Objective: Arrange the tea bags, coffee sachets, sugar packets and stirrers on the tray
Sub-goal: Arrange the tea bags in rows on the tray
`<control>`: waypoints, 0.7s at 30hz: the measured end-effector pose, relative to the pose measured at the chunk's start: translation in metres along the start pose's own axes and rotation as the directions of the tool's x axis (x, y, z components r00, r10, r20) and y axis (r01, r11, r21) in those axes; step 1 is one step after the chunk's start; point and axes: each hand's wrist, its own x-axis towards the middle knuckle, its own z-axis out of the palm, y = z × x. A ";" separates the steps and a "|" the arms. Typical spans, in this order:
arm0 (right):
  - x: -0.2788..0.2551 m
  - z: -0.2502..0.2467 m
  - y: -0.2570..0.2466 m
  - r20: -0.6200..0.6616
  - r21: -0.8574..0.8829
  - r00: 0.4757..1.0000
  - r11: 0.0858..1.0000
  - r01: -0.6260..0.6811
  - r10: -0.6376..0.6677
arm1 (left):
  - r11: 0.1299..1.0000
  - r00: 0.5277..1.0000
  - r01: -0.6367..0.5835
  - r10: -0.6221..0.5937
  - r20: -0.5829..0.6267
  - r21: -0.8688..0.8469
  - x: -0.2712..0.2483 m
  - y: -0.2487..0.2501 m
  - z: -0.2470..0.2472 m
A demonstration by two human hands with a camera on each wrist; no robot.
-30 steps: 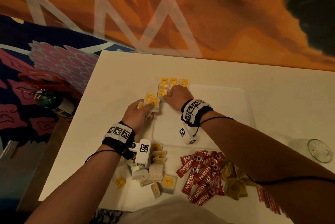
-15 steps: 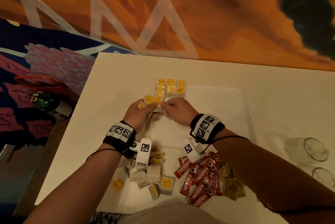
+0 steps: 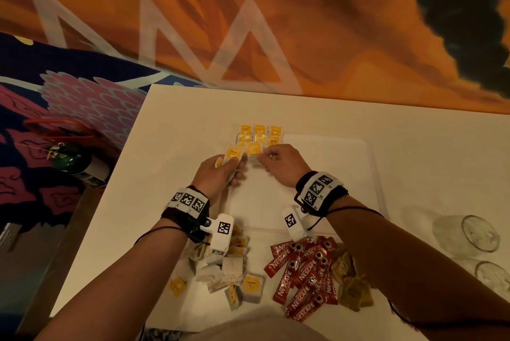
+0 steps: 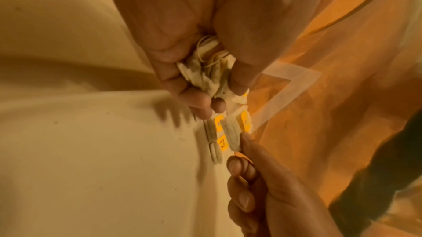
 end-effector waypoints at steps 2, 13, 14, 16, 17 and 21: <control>0.007 -0.002 0.004 -0.010 -0.018 0.999 0.999 -0.041 0.040 | 1.000 1.000 0.001 -0.002 0.016 0.008 0.000 0.000 -0.001; 0.024 0.013 0.012 -0.037 -0.103 0.986 0.981 -0.166 0.162 | 0.997 0.994 0.064 -0.067 -0.082 -0.037 -0.006 0.005 0.000; 0.025 0.013 0.011 -0.041 -0.111 0.984 0.978 -0.176 0.172 | 0.997 0.994 0.063 -0.066 -0.084 -0.039 -0.006 0.007 0.000; 0.024 0.013 0.008 -0.047 -0.137 0.982 0.973 -0.185 0.181 | 0.997 0.995 0.059 -0.063 -0.082 -0.043 -0.007 0.009 -0.001; 0.024 0.013 0.007 -0.047 -0.152 0.983 0.971 -0.182 0.177 | 0.997 0.995 0.059 -0.063 -0.081 -0.044 -0.007 0.010 -0.001; 0.022 0.011 0.007 -0.045 -0.164 0.987 0.974 -0.158 0.153 | 1.000 0.998 0.027 -0.028 -0.063 -0.007 -0.009 0.008 -0.002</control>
